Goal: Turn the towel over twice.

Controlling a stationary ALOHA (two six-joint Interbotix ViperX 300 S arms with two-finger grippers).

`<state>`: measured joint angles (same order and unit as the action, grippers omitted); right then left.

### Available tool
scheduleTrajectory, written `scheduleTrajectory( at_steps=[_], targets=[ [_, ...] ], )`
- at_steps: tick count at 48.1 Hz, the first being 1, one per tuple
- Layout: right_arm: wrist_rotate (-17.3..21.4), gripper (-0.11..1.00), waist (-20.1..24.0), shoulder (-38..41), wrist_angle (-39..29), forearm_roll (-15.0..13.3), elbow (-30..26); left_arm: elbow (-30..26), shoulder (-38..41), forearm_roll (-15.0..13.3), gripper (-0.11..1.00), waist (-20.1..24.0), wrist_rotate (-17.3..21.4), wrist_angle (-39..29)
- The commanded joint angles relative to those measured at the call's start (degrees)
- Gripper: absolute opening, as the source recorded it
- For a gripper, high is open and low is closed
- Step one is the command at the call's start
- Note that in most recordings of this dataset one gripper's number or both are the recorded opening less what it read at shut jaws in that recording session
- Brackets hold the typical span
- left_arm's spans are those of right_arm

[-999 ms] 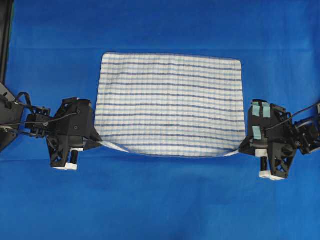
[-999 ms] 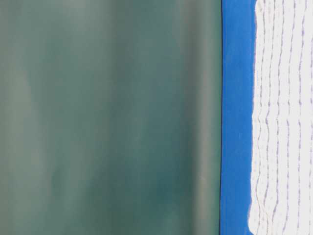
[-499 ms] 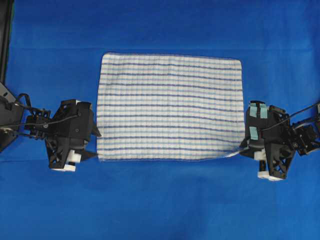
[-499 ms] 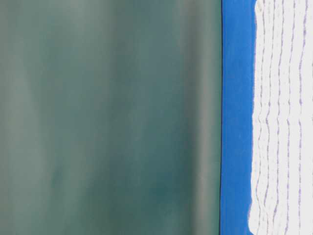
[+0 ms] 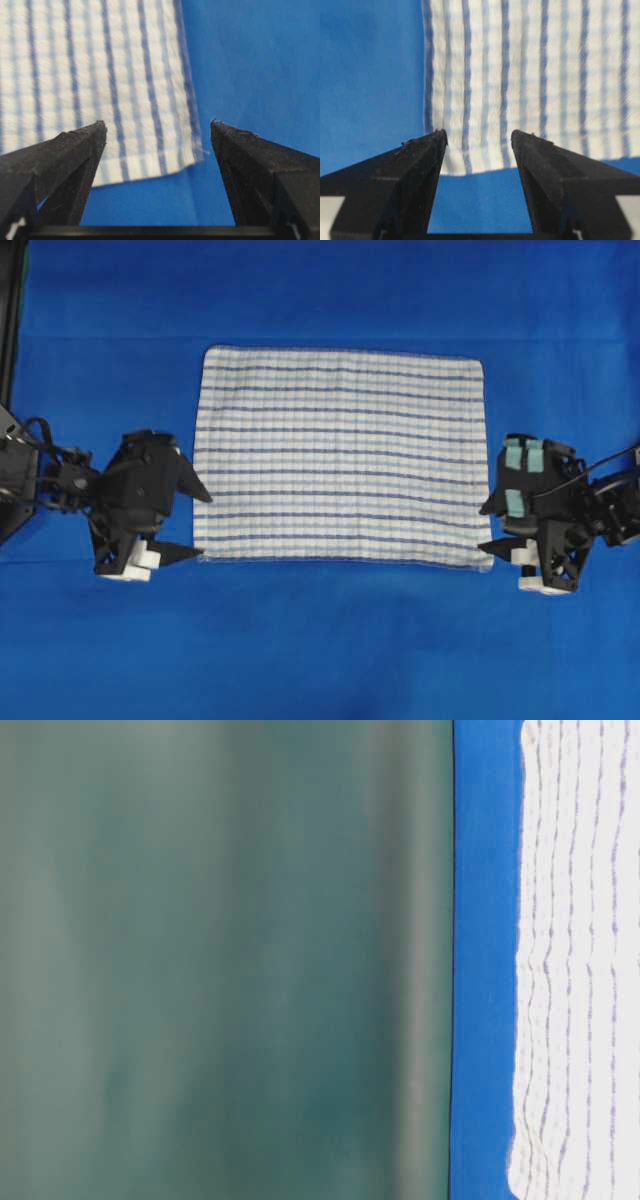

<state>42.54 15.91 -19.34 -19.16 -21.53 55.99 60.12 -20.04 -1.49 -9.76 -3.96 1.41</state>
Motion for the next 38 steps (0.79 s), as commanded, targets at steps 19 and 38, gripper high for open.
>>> scheduleTrajectory(
  at_steps=[19,38],
  targets=[
    [-0.18,0.6,-6.5,-19.07,-9.84,-11.25,-2.37,-2.02,-17.31,0.09,0.79,10.37,0.97,-4.75],
    [-0.44,0.6,-7.82,-34.98,-19.07,-17.4,-2.9,-1.23,-31.9,0.09,0.78,17.67,6.33,-9.05]
  ],
)
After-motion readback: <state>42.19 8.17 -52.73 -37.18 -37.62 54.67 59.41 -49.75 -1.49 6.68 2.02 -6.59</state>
